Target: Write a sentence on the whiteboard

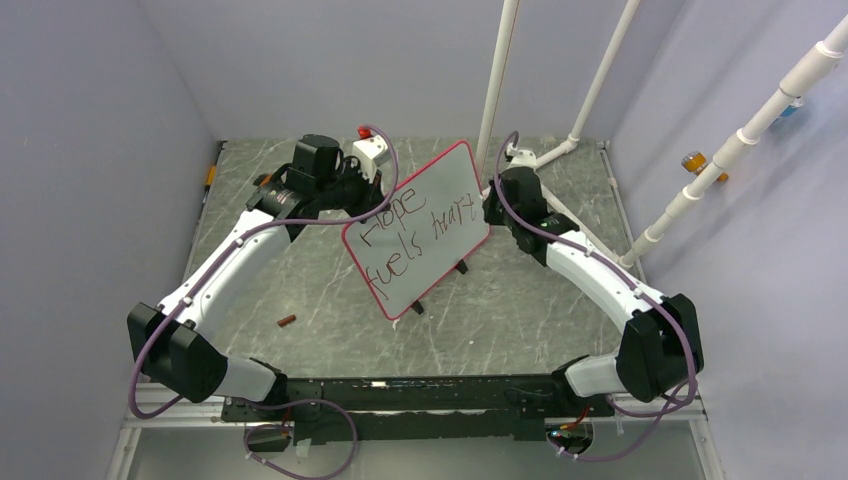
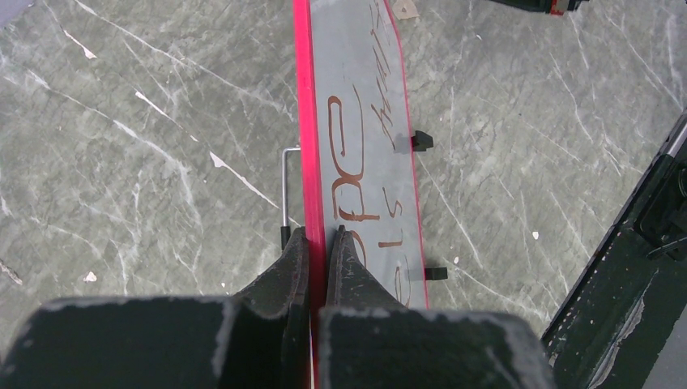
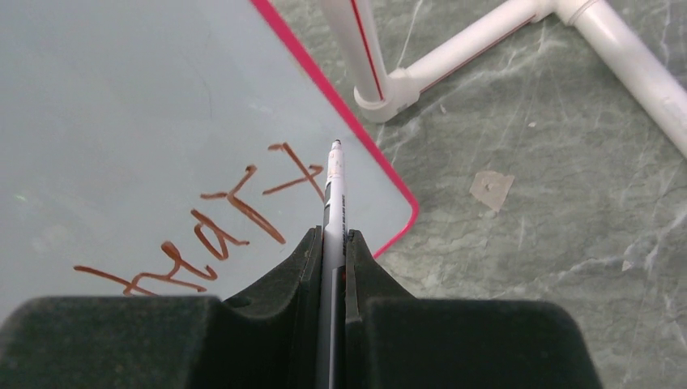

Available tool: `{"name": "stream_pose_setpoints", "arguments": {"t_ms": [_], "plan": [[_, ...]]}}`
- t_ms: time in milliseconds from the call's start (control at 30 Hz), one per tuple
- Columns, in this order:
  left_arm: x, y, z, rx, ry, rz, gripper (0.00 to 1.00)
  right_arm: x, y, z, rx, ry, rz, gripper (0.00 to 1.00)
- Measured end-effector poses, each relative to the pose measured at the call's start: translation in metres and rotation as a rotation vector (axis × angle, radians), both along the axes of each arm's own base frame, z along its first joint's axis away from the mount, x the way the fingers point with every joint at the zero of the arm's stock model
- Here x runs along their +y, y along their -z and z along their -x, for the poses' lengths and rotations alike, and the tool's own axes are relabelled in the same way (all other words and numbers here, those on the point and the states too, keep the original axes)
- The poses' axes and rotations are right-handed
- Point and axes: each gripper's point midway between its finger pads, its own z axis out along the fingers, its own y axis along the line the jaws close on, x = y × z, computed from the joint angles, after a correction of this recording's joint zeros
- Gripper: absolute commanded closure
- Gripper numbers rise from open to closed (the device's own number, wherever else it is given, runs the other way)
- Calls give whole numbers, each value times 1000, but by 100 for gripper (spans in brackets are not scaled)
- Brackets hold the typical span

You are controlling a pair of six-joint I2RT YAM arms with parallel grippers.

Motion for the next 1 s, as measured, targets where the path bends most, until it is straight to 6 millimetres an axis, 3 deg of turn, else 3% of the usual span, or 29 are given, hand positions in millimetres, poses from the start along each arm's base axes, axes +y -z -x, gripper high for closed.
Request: {"name": "stream_pose_setpoints", "arguments": {"t_ms": [233,600,1000], "plan": [[0,0,0,0,1,0,100,-7,-16,-12,-36,28,-19,100],[0,0,0,0,0,0,100,-3,-3,-16,0,7,-27,100],[0,1,0,2,-2,-3,100,1,-2,-16,6,-15,-48,100]]}}
